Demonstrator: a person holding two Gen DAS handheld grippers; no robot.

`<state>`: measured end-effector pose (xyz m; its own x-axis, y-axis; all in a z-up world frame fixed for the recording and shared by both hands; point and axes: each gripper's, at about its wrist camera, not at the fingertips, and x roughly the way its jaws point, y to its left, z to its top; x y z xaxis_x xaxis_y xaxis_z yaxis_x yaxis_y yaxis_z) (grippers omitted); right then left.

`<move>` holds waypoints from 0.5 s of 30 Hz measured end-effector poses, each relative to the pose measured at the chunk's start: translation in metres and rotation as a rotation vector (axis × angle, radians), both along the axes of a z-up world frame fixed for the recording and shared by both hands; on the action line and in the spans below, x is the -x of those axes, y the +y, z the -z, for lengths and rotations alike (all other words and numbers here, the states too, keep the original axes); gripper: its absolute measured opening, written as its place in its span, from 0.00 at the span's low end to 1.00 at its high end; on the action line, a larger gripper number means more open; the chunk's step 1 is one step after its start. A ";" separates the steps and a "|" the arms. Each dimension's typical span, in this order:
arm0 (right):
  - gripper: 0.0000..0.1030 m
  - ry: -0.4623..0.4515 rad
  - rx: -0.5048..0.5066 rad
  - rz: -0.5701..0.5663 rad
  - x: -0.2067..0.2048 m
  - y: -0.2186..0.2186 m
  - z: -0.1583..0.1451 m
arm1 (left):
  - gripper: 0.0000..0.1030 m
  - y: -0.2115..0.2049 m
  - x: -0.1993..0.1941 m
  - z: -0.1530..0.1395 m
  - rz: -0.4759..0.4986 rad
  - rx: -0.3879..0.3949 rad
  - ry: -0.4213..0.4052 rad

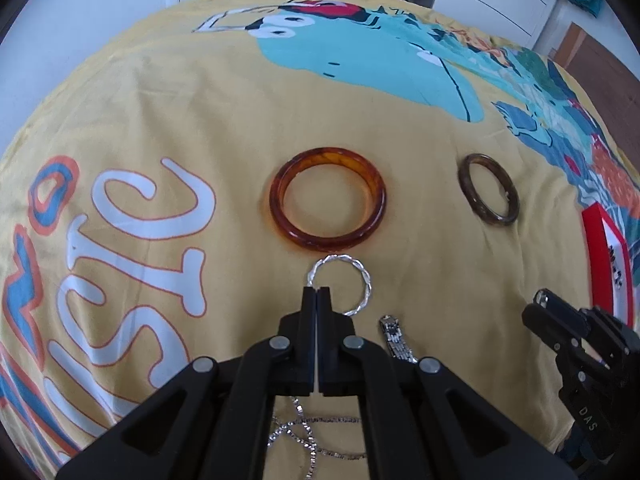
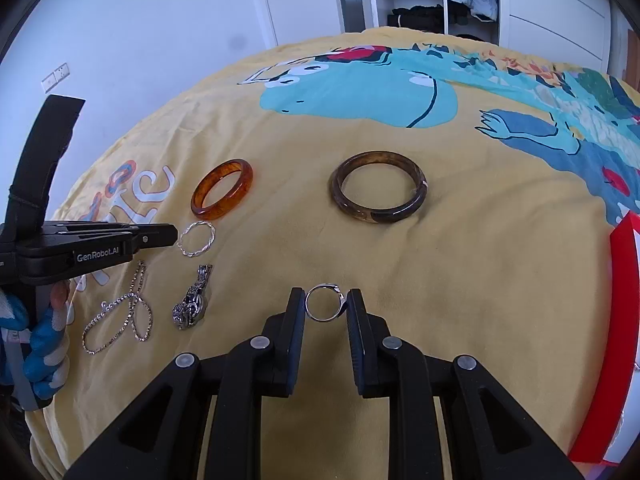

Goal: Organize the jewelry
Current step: 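Grasp another twisted silver ring with the left gripper while the right grasps a silver ring, then carry both rings over the red box and open both grippers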

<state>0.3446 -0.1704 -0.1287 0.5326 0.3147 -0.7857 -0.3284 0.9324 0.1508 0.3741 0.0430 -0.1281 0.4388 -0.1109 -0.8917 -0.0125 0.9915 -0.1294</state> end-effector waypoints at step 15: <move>0.20 0.025 -0.021 0.017 -0.001 -0.012 0.012 | 0.03 0.006 -0.011 0.016 -0.053 0.058 0.028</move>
<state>0.3459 -0.1820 -0.1406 0.5181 0.3225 -0.7922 -0.3085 0.9343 0.1786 0.3853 0.0494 -0.1445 0.4205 -0.1400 -0.8964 -0.0687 0.9803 -0.1854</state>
